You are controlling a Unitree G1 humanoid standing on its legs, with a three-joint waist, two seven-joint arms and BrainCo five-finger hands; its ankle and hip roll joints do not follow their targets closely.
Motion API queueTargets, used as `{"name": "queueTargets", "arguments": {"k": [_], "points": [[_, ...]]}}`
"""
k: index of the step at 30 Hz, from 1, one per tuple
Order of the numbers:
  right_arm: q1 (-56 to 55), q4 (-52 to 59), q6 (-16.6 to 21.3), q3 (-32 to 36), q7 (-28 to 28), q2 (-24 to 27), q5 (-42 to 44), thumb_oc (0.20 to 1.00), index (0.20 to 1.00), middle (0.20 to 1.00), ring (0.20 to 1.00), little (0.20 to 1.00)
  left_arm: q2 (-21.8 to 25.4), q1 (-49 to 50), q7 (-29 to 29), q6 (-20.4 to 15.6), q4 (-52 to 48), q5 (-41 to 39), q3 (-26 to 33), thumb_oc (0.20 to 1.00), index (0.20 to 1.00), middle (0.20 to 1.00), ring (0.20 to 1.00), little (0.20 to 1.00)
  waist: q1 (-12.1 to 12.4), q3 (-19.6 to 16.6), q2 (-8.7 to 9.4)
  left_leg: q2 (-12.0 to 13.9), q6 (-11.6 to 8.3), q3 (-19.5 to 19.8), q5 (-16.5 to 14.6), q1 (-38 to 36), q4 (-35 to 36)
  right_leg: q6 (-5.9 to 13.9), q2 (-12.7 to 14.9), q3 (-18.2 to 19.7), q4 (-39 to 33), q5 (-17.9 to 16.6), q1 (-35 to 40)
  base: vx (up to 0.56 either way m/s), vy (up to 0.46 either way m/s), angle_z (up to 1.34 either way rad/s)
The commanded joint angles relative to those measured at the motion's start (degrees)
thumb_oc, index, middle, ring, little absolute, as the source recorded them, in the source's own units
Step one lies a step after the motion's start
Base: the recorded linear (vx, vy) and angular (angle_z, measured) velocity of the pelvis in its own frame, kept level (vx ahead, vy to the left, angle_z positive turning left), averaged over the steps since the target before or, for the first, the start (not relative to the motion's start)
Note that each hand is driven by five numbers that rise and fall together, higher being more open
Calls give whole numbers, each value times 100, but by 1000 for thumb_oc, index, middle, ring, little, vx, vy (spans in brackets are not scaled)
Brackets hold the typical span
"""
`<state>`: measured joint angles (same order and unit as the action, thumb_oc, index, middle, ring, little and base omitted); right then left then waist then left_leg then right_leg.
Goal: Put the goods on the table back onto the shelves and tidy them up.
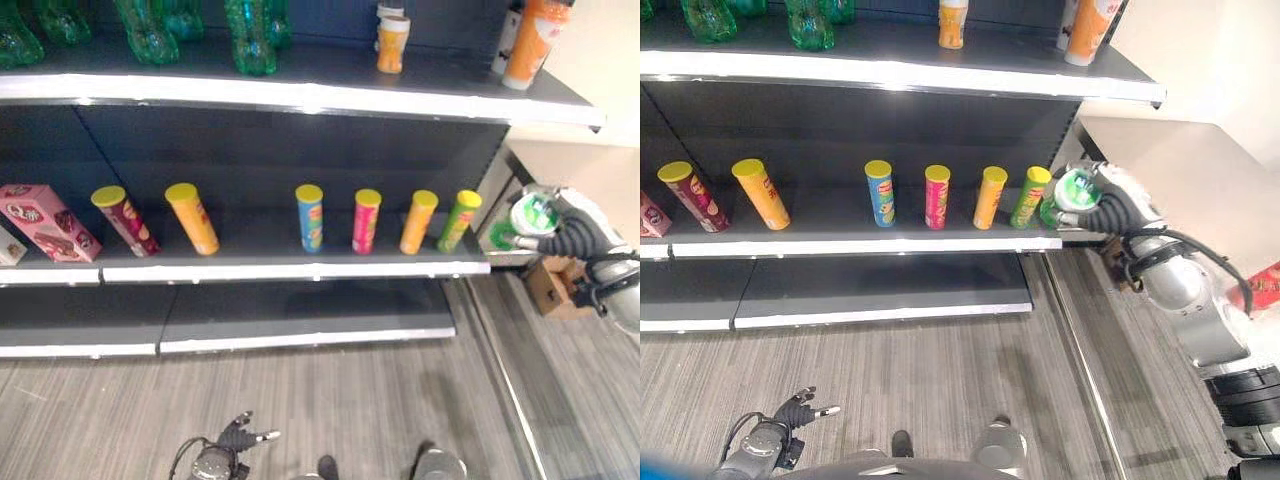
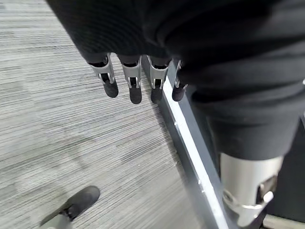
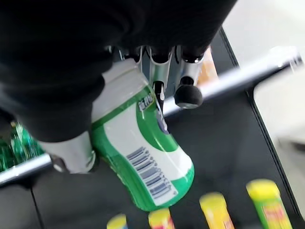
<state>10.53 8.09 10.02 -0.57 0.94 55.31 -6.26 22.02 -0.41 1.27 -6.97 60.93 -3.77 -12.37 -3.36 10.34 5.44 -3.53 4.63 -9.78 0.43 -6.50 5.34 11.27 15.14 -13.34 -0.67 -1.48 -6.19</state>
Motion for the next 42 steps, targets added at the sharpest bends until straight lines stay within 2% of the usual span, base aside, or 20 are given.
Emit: {"name": "queueTargets", "arguments": {"k": [1, 5, 9, 11, 13, 16, 18, 19, 22, 26, 28, 29, 31, 39, 42], "points": [[651, 118, 188, 109, 213, 278, 75, 200, 200, 200, 200, 200, 52, -340, -16, -127, 231, 227, 33, 1000, 1000, 1000, 1000, 1000, -26, 11, 49, 550, -664, 149, -506, -92, -34, 134, -154, 614, 154, -22, 366, 172, -111, 51], [743, 176, 256, 157, 177, 439, 168, 200, 200, 200, 200, 200, -29, -234, 4, -151, 293, 271, 88, 1000, 1000, 1000, 1000, 1000, 13, -144, 135, 529, -705, 203, -558, -153, -42, 110, -163, 576, -187, -88, 693, 87, -103, 48], [1126, 95, 323, -67, 167, 723, 374, 200, 200, 200, 200, 200, -198, -59, 6, -164, 295, 206, 46, 1000, 1000, 1000, 1000, 1000, 93, -335, 111, 702, -822, 268, -534, -208, -41, 40, -318, 327, -433, -24, 973, 99, -127, 20], [1915, -238, 361, -625, 248, 879, 519, 200, 200, 200, 200, 200, -313, 21, 35, -145, 317, 121, -110, 1000, 1000, 1000, 1000, 1000, 251, -372, 134, 877, -947, 357, -474, -241, -38, -60, -459, 135, -433, 148, 1134, 78, -170, 29], [2270, -405, 346, -920, 305, 912, 494, 200, 200, 200, 200, 200, -365, 41, 66, -133, 326, 84, -131, 1000, 1000, 1000, 1000, 1000, 278, -382, 134, 953, -1011, 386, -453, -233, -40, -100, -515, 46, -433, 214, 1188, 56, -133, 14], [2699, -799, 326, -1129, 488, 834, 573, 200, 200, 200, 200, 200, -375, 75, 110, -102, 344, -10, -172, 1000, 1000, 1000, 1000, 1000, 415, -367, 135, 1053, -1113, 512, -381, -169, -58, -181, -588, -111, -433, 305, 1260, 38, -128, 24], [2867, -927, 305, -1255, 538, 845, 547, 200, 200, 200, 200, 200, -381, 84, 120, -101, 348, -30, -151, 1000, 1000, 1000, 1000, 1000, 415, -363, 127, 1078, -1131, 542, -366, -162, -62, -195, -603, -173, -433, 326, 1294, 30, -77, 41], [3164, -1171, 259, -1383, 684, 721, 521, 200, 200, 200, 200, 200, -378, 86, 179, -79, 450, -75, -137, 1000, 1000, 1000, 1000, 1000, 510, -355, 122, 1129, -1182, 581, -332, -146, -70, -230, -632, -268, -433, 377, 1353, 38, -95, 54], [3420, -1450, 205, -1518, 789, 598, 498, 200, 200, 200, 200, 200, -384, 125, 205, -62, 484, -127, -126, 1000, 1000, 1000, 1000, 1000, 572, -359, 103, 1160, -1208, 638, -303, -130, -77, -271, -656, -365, -433, 426, 1413, 33, -75, 32], [4592, -2755, 54, -2407, 966, 335, 390, 200, 200, 200, 200, 200, -363, 330, 279, -70, 366, -406, -153, 1000, 1000, 1000, 1000, 1000, 814, -344, 44, 1218, -1269, 795, -231, -72, -97, -357, -726, -562, -433, 529, 1523, 36, -90, 28], [4650, -2790, 66, -2461, 973, 328, 396, 200, 200, 200, 200, 200, -379, 329, 279, -70, 366, -407, -140, 1000, 1000, 1000, 1000, 1000, 797, -339, 30, 1219, -1270, 797, -231, -73, -97, -358, -727, -565, -433, 530, 1526, 8, -34, 20], [5138, -3528, -55, -2821, 1029, 222, 311, 200, 200, 200, 200, 200, -351, 330, 312, -87, 387, -498, -224, 1000, 1000, 1000, 1000, 1000, 906, -335, 16, 1254, -1304, 863, -190, -39, -105, -383, -756, -660, -433, 562, 1558, 15, -66, 24], [5487, -4071, -102, -3096, 1093, 192, 192, 200, 200, 200, 200, 200, -338, 311, 341, -102, 381, -549, -259, 1000, 1000, 1000, 1000, 1000, 963, -328, 4, 1263, -1328, 908, -155, -6, -117, -406, -779, -720, -433, 578, 1575, 12, -56, 13], [6314, -5585, -152, -3592, 1056, 30, 423, 200, 200, 200, 200, 200, -322, 244, 379, -145, 394, -668, -400, 1000, 1000, 1000, 1000, 1000, 1126, -319, -91, 1307, -1445, 1152, -5, 164, -98, -451, -831, -1041, -433, 658, 1621, 17, -49, 23], [6440, -5833, -155, -3667, 1010, 25, 532, 200, 200, 200, 200, 200, -332, 237, 382, -148, 403, -670, -428, 1000, 1000, 1000, 1000, 1000, 1144, -319, -114, 1315, -1473, 1209, 31, 200, -96, -460, -836, -1110, -433, 675, 1632, 15, -42, 34]]}}
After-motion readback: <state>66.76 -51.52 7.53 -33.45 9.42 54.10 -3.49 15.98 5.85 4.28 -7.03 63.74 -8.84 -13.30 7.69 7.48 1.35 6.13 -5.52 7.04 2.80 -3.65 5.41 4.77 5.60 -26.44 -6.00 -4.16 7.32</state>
